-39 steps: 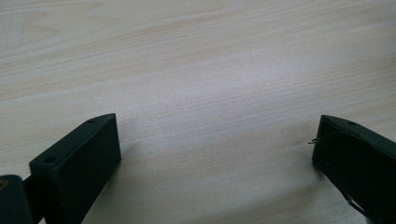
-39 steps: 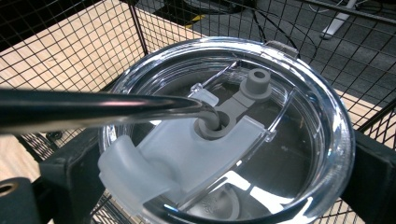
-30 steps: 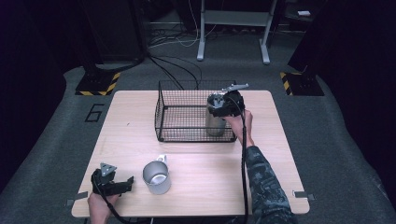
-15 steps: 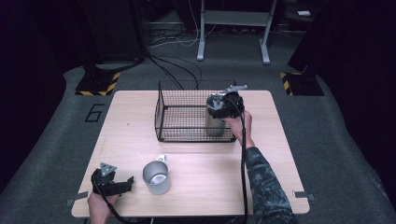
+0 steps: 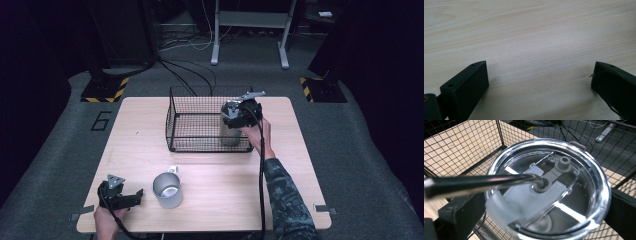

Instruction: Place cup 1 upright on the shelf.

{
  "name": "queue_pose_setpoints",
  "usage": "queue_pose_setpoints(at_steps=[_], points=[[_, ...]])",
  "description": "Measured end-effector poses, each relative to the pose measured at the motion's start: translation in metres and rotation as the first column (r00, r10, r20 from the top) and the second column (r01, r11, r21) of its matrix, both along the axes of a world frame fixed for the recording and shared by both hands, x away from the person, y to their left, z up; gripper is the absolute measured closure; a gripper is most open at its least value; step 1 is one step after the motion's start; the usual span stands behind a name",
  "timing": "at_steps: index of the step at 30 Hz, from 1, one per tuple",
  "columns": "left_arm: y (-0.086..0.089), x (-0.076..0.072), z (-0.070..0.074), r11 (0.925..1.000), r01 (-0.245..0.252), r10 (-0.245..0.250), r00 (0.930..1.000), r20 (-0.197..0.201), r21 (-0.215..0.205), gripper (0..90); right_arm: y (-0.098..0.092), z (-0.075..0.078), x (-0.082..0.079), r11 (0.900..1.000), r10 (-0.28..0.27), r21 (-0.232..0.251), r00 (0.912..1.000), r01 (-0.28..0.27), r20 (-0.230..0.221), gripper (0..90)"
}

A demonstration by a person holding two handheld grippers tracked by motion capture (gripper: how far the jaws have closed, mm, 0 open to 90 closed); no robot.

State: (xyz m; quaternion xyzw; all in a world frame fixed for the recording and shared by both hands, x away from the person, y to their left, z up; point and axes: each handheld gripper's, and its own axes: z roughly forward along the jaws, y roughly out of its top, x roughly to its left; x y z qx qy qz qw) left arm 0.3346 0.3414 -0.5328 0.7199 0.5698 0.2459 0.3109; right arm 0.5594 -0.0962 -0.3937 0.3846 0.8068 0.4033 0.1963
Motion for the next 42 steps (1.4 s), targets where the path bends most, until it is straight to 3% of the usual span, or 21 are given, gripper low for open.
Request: queue_pose_setpoints(at_steps=[4, 11, 23, 34, 42], points=[[0.000, 0.000, 0.000, 1.0000, 0.000, 0.000, 1.0000, 0.000, 0.000, 1.2, -0.005, 0.006, -0.005, 1.000, -0.010, 0.019, 0.9997, 0.009, 0.021, 0.0], [0.000, 0.000, 0.000, 1.0000, 0.000, 0.000, 1.0000, 0.000, 0.000, 1.2, -0.012, 0.016, -0.015, 1.000, 0.007, 0.006, 0.9990, -0.008, 0.044, 0.0], [0.000, 0.000, 0.000, 1.0000, 0.000, 0.000, 1.0000, 0.000, 0.000, 1.2, -0.024, 0.029, -0.054, 0.999, 0.045, 0.013, 0.9941, -0.047, 0.098, 0.0], [0.000, 0.000, 0.000, 1.0000, 0.000, 0.000, 1.0000, 0.000, 0.000, 1.2, -0.048, 0.014, -0.095, 0.998, 0.058, 0.008, 0.9930, -0.059, 0.102, 0.0], [0.000, 0.000, 0.000, 1.0000, 0.000, 0.000, 1.0000, 0.000, 0.000, 1.2, -0.071, -0.016, -0.119, 0.999, 0.027, 0.032, 0.9983, -0.029, 0.051, 0.0]])
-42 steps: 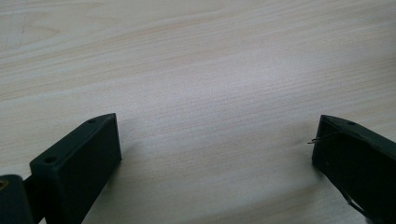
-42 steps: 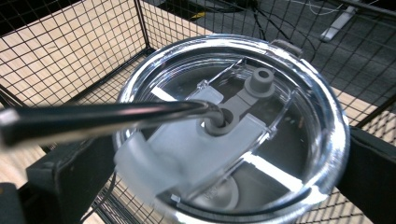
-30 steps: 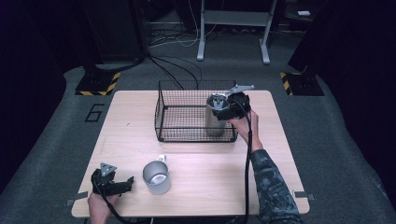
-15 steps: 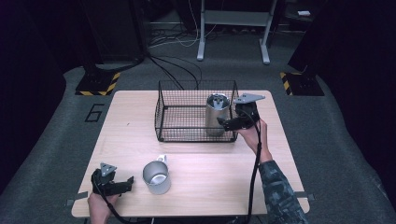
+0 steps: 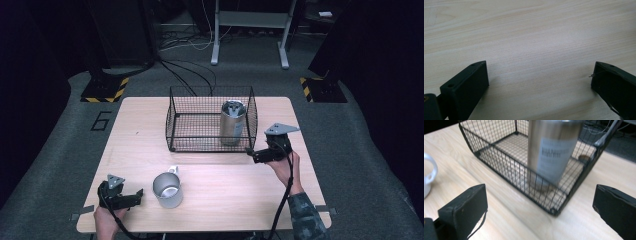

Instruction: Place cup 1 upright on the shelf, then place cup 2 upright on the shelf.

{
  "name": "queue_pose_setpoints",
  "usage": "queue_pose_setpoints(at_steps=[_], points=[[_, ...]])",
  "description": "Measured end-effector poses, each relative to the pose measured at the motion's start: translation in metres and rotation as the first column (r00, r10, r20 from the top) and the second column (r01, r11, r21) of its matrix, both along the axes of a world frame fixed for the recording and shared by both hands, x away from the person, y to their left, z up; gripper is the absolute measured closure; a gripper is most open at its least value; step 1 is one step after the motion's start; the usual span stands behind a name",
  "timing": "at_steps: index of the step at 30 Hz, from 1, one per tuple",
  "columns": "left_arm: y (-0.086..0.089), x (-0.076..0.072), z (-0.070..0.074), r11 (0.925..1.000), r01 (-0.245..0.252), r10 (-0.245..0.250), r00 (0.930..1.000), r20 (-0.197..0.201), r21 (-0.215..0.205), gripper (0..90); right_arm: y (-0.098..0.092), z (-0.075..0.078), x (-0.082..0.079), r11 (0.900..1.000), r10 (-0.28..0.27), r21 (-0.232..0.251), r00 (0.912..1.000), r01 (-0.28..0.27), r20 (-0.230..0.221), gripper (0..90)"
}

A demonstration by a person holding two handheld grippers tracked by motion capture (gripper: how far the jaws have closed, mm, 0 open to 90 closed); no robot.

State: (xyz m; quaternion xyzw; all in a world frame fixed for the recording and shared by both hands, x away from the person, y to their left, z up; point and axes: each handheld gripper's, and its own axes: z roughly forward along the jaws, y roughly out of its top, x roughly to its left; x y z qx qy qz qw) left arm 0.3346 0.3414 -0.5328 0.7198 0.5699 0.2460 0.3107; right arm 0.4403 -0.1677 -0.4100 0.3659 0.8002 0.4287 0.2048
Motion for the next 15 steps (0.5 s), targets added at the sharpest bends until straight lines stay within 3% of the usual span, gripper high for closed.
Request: queue_pose_setpoints(at_steps=[7, 10, 15], points=[[0.000, 0.000, 0.000, 1.0000, 0.001, -0.001, 1.0000, 0.001, 0.005, 1.1, -0.017, -0.042, -0.019, 0.999, -0.027, -0.028, 0.9971, 0.025, -0.071, 0.0], [0.001, 0.000, 0.000, 1.0000, 0.007, -0.007, 0.9999, -0.012, 0.002, 0.6, -0.025, -0.064, -0.024, 0.998, -0.053, -0.040, 0.9914, 0.049, -0.120, 0.0], [0.000, 0.003, 0.000, 1.0000, -0.004, 0.004, 1.0000, -0.001, 0.005, 0.4, -0.034, -0.096, -0.028, 0.996, -0.086, -0.048, 0.9840, 0.080, -0.156, 0.0]])
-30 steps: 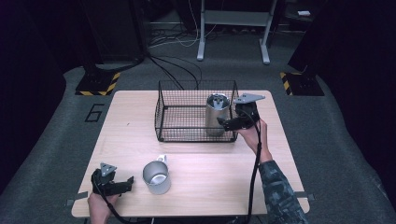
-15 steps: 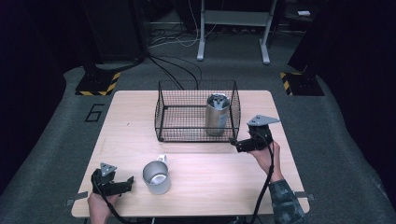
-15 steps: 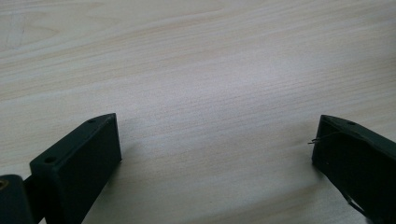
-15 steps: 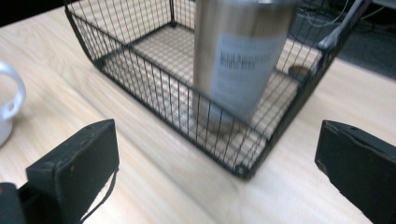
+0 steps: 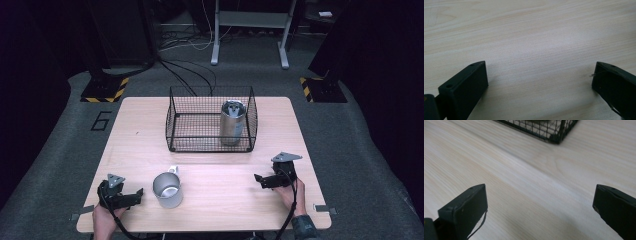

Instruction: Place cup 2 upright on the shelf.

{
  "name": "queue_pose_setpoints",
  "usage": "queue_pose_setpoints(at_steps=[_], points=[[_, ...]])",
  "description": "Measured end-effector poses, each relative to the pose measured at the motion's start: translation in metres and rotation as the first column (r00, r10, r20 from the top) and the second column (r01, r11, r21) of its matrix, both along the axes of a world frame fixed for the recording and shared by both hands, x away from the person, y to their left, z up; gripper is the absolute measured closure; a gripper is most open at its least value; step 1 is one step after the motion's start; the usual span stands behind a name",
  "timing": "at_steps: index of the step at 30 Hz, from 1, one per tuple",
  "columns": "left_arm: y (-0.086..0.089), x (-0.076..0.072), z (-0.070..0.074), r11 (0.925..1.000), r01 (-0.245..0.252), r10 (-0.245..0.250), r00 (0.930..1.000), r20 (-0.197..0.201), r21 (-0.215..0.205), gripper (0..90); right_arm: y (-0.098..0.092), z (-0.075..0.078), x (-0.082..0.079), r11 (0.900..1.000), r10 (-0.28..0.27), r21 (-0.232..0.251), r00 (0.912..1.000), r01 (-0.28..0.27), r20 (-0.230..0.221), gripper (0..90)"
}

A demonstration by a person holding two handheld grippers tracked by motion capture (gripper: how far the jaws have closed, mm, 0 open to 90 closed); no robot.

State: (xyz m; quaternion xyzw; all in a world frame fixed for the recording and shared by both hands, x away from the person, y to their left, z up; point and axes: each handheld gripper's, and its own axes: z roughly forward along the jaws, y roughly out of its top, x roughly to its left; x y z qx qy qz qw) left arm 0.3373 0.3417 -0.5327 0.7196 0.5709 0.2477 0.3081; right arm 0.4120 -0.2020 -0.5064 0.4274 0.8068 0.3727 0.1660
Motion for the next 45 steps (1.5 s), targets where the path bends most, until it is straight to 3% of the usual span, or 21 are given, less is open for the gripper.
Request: queue_pose_setpoints(at_steps=[8, 11, 14, 18, 26, 39, 45], points=[[0.001, -0.002, 0.000, 1.0000, 0.004, -0.004, 1.0000, -0.002, -0.005, 0.2, -0.003, -0.022, -0.002, 0.998, -0.016, -0.054, 0.9996, 0.015, -0.022, 0.0], [0.001, -0.004, 0.002, 0.9990, 0.021, -0.021, 0.9998, 0.004, -0.040, 0.1, -0.001, -0.023, -0.002, 0.997, -0.002, -0.077, 1.0000, 0.001, -0.007, 0.0], [0.002, -0.009, 0.006, 0.9962, 0.043, -0.042, 0.9990, 0.016, -0.075, 0.0, -0.001, -0.023, -0.003, 0.998, -0.007, -0.066, 1.0000, 0.007, -0.004, 0.0], [0.001, -0.017, 0.016, 0.9933, 0.069, -0.067, 0.9975, 0.020, -0.092, 0.0, -0.001, -0.023, -0.004, 0.997, -0.017, -0.074, 0.9998, 0.017, -0.003, 0.0], [0.001, -0.029, 0.047, 0.9879, 0.086, -0.076, 0.9936, 0.083, -0.129, 0.1, -0.001, -0.023, -0.004, 0.997, -0.024, -0.071, 0.9997, 0.023, -0.005, 0.0], [-0.028, -0.037, 0.095, 0.9789, 0.183, -0.167, 0.9734, 0.156, -0.091, 0.0, -0.001, -0.023, -0.003, 0.997, -0.028, -0.065, 0.9996, 0.028, -0.001, 0.0], [-0.044, -0.039, 0.107, 0.9655, 0.238, -0.216, 0.9590, 0.183, -0.106, 0.0, -0.001, -0.023, -0.003, 0.997, -0.029, -0.065, 0.9996, 0.029, -0.002, 0.0]])
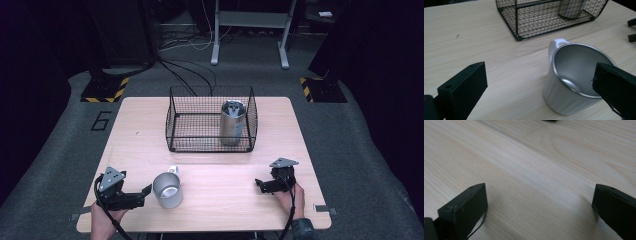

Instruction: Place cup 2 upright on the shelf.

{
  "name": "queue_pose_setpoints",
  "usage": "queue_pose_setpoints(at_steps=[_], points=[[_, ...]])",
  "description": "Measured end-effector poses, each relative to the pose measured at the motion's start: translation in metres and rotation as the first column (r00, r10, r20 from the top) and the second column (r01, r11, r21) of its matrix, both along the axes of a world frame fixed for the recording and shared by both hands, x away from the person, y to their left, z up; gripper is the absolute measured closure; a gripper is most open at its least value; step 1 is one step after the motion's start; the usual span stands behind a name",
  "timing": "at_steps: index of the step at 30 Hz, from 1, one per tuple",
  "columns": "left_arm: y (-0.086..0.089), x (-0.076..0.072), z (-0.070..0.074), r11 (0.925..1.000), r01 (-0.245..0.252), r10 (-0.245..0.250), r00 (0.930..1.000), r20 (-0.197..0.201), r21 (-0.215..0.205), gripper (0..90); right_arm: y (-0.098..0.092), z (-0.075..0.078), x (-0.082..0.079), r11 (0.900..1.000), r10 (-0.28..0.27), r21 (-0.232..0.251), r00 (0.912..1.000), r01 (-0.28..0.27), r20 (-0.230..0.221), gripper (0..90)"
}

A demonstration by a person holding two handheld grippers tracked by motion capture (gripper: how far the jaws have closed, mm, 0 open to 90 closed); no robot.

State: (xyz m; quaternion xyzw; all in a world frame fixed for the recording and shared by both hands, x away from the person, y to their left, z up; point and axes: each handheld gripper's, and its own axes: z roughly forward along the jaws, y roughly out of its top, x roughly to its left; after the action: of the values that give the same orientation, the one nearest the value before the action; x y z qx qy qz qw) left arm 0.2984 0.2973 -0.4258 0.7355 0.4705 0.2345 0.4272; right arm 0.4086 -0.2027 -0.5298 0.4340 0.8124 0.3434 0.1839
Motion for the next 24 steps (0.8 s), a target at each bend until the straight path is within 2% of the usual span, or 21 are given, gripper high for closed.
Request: queue_pose_setpoints(at_steps=[2, 9, 13, 17, 20, 24], points=[[-0.008, 0.000, 0.002, 0.9996, 0.027, -0.027, 0.9996, 0.002, 0.005, 0.0, 0.000, 0.000, 0.000, 1.000, 0.004, -0.005, 1.0000, -0.004, -0.001, 0.0], [-0.030, 0.000, -0.001, 0.9972, 0.075, -0.075, 0.9972, 0.010, 0.002, 0.0, -0.001, 0.000, 0.001, 1.000, 0.003, -0.008, 1.0000, -0.003, -0.002, 0.0], [-0.043, 0.002, -0.006, 0.9947, 0.099, -0.099, 0.9951, 0.005, 0.028, 0.0, 0.000, 0.000, 0.000, 1.000, -0.004, -0.002, 1.0000, 0.004, 0.001, 0.0], [-0.051, 0.004, -0.011, 0.9928, 0.114, -0.114, 0.9935, 0.000, 0.037, 0.0, 0.000, 0.000, 0.000, 1.000, -0.004, -0.004, 1.0000, 0.004, 0.002, 0.0], [-0.054, 0.005, -0.014, 0.9928, 0.113, -0.113, 0.9936, 0.004, 0.039, 0.0, -0.001, 0.000, 0.001, 1.000, -0.002, -0.007, 1.0000, 0.002, -0.001, 0.0], [-0.056, 0.008, -0.019, 0.9947, 0.099, -0.099, 0.9950, -0.011, 0.028, 0.0, -0.001, 0.000, 0.001, 1.000, -0.001, -0.008, 1.0000, 0.001, -0.003, 0.0]])
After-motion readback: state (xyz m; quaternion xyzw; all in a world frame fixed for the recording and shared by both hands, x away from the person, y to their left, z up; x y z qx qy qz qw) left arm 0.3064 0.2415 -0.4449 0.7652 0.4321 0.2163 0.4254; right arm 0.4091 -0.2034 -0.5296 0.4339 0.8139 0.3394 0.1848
